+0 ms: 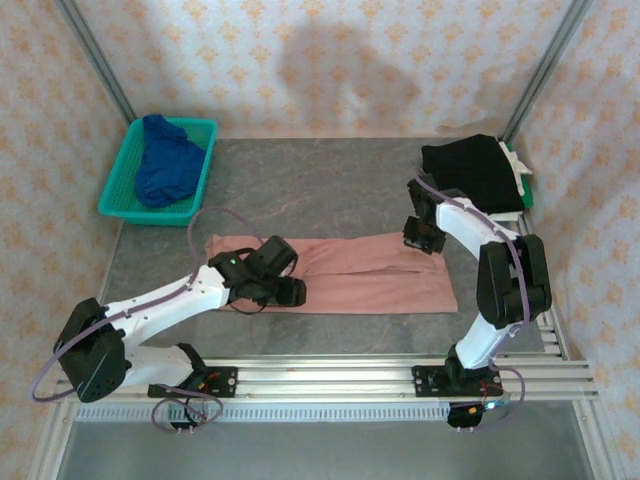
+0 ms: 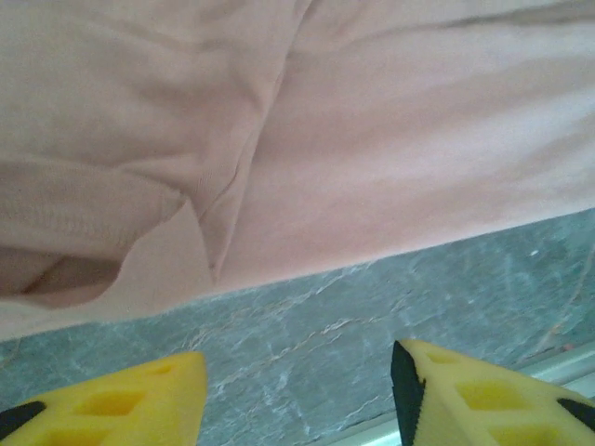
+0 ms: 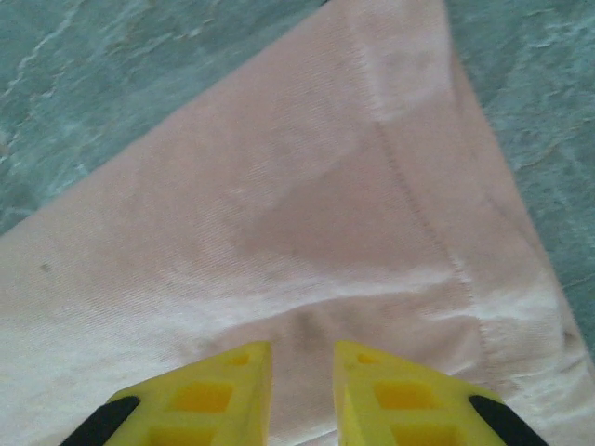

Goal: Fold and stack the t-shirts

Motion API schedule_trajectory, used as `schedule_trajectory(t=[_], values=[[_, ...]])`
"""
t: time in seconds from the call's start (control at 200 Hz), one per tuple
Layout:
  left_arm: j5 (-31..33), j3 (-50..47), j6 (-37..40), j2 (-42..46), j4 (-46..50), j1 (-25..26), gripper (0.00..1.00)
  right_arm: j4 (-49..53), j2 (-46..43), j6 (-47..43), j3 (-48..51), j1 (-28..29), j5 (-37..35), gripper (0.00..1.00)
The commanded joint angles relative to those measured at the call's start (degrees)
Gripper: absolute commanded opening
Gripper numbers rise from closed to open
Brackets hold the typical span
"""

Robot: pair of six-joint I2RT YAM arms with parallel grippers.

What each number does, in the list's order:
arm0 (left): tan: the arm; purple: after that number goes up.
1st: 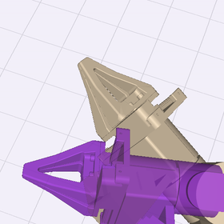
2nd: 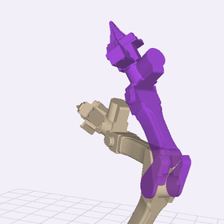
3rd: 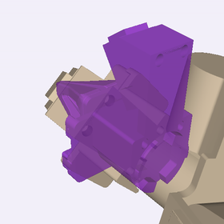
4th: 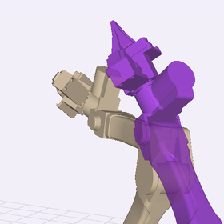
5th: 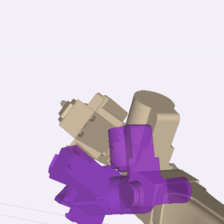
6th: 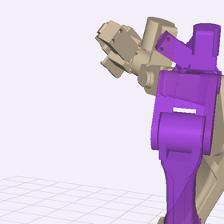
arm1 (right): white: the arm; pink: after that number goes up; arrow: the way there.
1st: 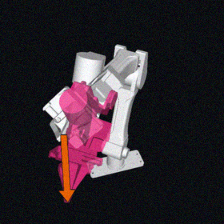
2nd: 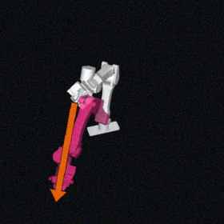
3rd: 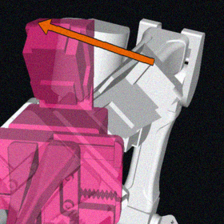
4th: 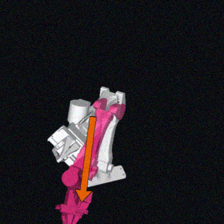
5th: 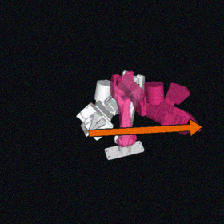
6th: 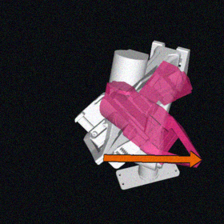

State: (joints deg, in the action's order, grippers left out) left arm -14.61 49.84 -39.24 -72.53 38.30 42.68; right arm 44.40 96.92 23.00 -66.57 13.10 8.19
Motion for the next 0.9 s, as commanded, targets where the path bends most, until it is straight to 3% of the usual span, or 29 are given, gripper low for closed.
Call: schedule_trajectory(t=[0.0, 0.14, 0.235, 0.295, 0.651, 0.776, 0.896], values=[[3.2, 4.8, 3.8, -2.6, 2.3, -5.6, 0.57, -0.9, 0.8, 1.3, -1.2, 2.7, 0.5, 0.24], [6.9, 8.4, 5.7, -12.7, 4.2, -13.2, 0.51, -1.5, 3.4, 2.2, -2.5, 5.1, -0.7, 0.24], [7.7, 10.1, 6.1, -19.5, 4.8, -14.0, 0.46, -2.2, 4.3, 2.5, -2.7, 5.4, -0.6, 0.23], [4.6, 9.4, 5.6, -21.5, 3.7, -13.6, 0.38, -2.3, 4.2, 2.4, -2.6, 5.4, -0.8, 0.23], [6.2, -2.8, -8.0, -9.2, 2.4, -0.5, 0.36, -1.1, 5.6, 1.1, -3.2, 5.4, -1.9, 0.23], [4.8, -5.6, -9.7, -8.0, 0.6, 0.5, 0.37, 0.0, 6.9, 0.6, -4.7, 5.4, -2.2, 0.23], [7.4, -2.7, -7.5, -6.7, 4.3, -0.3, 0.41, -0.7, 5.7, 0.5, -4.2, 5.6, -0.8, 0.23]])
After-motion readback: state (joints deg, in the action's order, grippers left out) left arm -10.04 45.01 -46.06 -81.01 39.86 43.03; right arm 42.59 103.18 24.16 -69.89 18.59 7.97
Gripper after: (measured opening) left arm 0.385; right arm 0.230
